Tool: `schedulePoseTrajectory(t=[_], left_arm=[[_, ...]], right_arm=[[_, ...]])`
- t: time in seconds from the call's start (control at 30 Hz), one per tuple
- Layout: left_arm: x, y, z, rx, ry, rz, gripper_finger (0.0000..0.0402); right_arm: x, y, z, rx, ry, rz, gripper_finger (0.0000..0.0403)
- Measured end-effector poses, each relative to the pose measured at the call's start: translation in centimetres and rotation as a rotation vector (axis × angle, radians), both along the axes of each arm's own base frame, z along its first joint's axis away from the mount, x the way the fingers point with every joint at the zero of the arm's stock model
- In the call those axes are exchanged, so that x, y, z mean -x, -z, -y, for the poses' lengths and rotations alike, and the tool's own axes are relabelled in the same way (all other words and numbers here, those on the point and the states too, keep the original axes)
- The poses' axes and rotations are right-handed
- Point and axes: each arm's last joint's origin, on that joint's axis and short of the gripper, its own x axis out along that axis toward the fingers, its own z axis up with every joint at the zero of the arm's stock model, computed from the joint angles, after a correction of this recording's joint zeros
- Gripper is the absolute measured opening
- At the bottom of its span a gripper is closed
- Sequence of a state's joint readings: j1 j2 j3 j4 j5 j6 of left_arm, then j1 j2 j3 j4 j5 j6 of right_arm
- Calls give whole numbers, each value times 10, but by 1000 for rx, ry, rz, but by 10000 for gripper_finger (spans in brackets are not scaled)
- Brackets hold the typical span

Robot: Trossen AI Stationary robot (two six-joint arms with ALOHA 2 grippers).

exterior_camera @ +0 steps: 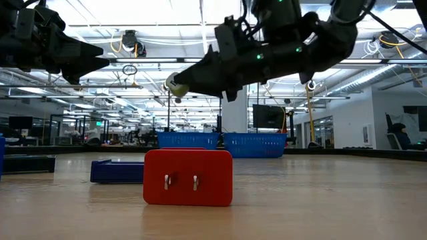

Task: Pick & Place Office items
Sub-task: Put the green charger adapter into the right blue bin

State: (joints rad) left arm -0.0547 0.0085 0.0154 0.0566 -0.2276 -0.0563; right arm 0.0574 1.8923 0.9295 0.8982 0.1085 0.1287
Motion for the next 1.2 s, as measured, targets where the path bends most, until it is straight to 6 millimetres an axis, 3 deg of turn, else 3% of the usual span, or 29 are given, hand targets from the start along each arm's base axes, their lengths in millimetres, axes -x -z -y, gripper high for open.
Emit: schedulePoseTrajectory(t=[0.37, 0.77, 0.97, 1.2], left_arm=[[0, 0, 0, 0, 0, 0, 214], [0, 0, 0, 0, 0, 0, 214], [0, 0, 0, 0, 0, 0, 214], [0, 0, 0, 0, 0, 0, 214]], right_arm=[[8, -7, 67, -28, 179, -65, 149], [49, -39, 130, 13, 356, -242, 149], [72, -43, 149, -2, 421, -378, 152], [87, -33, 158, -18, 490, -538, 149]])
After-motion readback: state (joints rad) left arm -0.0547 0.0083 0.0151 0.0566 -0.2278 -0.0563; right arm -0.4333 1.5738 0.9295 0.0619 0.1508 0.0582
